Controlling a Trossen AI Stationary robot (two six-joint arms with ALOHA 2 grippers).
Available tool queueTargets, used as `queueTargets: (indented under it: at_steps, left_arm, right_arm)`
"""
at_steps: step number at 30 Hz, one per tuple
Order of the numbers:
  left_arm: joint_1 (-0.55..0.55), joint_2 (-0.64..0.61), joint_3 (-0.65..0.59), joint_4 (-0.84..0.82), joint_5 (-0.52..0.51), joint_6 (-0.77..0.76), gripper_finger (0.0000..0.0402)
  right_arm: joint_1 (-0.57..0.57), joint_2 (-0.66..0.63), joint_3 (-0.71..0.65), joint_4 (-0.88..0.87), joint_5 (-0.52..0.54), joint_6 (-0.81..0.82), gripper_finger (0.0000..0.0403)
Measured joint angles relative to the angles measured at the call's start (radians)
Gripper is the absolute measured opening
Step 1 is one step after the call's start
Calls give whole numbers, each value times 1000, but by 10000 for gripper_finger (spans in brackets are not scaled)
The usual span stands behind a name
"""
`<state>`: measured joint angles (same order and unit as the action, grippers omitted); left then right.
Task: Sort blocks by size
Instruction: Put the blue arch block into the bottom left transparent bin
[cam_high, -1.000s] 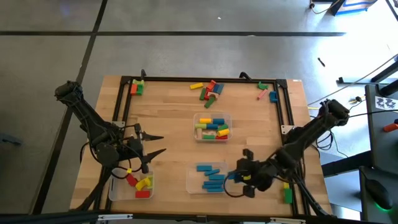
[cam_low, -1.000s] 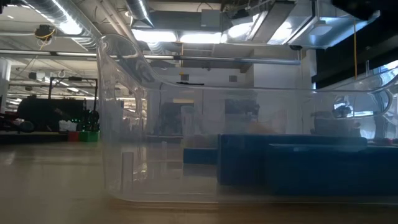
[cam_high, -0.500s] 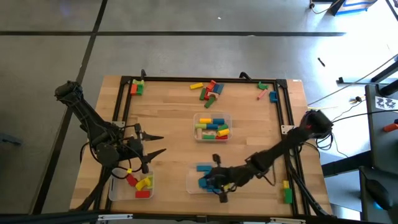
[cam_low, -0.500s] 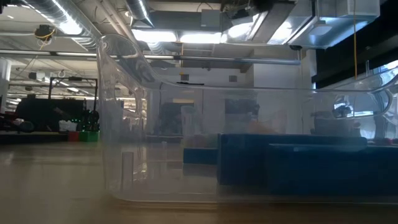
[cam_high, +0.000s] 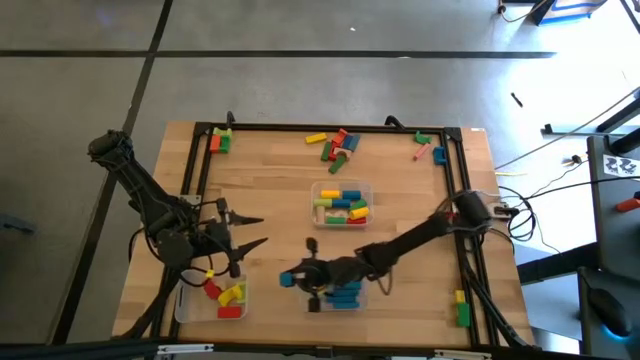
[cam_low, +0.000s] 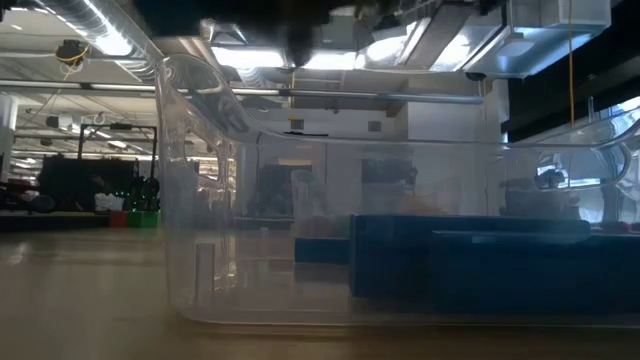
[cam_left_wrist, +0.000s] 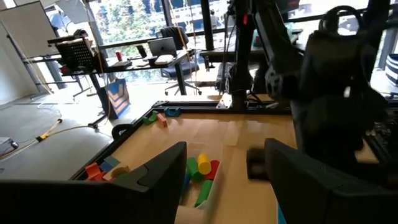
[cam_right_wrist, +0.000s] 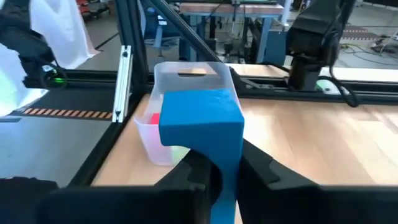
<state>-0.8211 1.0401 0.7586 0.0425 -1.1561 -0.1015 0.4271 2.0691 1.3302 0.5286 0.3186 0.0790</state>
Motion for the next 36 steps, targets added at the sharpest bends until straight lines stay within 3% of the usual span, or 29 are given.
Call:
queueTargets:
  at_steps: [8, 18, 32, 36]
  left_arm:
    - [6, 0, 0, 0, 0, -3, 210]
    - [6, 0, 0, 0, 0, -3, 210]
    - [24, 0, 0, 0, 0, -10, 210]
    - [24, 0, 0, 0, 0, -9, 210]
  right_arm:
    - [-38, 204, 232, 1, -85, 2, 46]
    - [-56, 415, 532, -4, -92, -22, 46]
    - [-84, 598, 789, -16, -154, 41, 47]
    - [-90, 601, 791, -52, -147, 55, 77]
